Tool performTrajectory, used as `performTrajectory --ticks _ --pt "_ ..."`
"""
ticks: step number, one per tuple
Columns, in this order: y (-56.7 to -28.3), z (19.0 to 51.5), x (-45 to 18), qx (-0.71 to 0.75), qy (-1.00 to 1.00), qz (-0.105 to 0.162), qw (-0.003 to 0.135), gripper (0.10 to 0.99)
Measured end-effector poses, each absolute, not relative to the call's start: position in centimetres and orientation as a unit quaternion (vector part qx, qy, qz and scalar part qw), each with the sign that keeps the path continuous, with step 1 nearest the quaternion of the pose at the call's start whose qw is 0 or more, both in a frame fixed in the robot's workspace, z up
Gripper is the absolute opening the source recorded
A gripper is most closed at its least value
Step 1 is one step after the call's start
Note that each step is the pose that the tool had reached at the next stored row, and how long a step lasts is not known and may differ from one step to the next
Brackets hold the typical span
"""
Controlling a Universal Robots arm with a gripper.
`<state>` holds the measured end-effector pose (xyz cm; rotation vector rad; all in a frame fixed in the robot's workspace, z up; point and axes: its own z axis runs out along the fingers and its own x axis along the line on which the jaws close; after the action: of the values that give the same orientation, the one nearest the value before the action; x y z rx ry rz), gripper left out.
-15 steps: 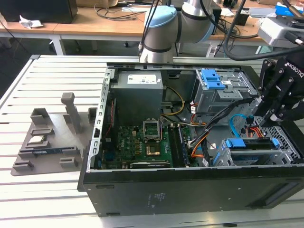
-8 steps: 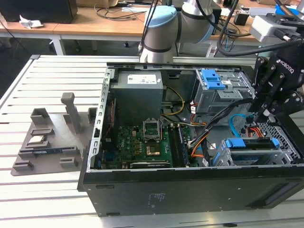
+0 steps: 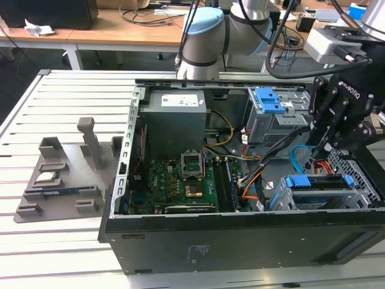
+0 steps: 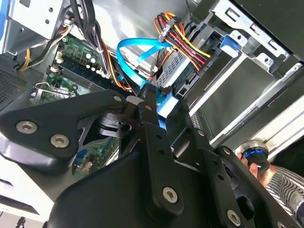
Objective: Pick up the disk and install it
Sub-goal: 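Insert the second disk wire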
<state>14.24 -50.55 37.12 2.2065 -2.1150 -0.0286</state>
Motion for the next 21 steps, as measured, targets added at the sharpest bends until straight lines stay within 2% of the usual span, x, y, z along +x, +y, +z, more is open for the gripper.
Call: performTrajectory --ticks 5,6,7,9,16,21 --pt "-50.6 37.1 14.2 0.723 -0.690 -0.009 0.043 0.345" --pt "-50.6 37.1 14.2 0.723 -0.690 -0.009 0.043 0.282" --pt "-50.6 37.1 14.2 0.723 -0.690 -0.009 0.043 0.282" --pt "-50.6 37.1 14.2 0.723 -0.690 -0.009 0.043 0.161" --pt "-50.8 37.1 14.2 0.723 -0.690 -0.008 0.044 0.161" --pt "-53.0 36.4 14.3 0.722 -0.691 -0.006 0.046 0.161"
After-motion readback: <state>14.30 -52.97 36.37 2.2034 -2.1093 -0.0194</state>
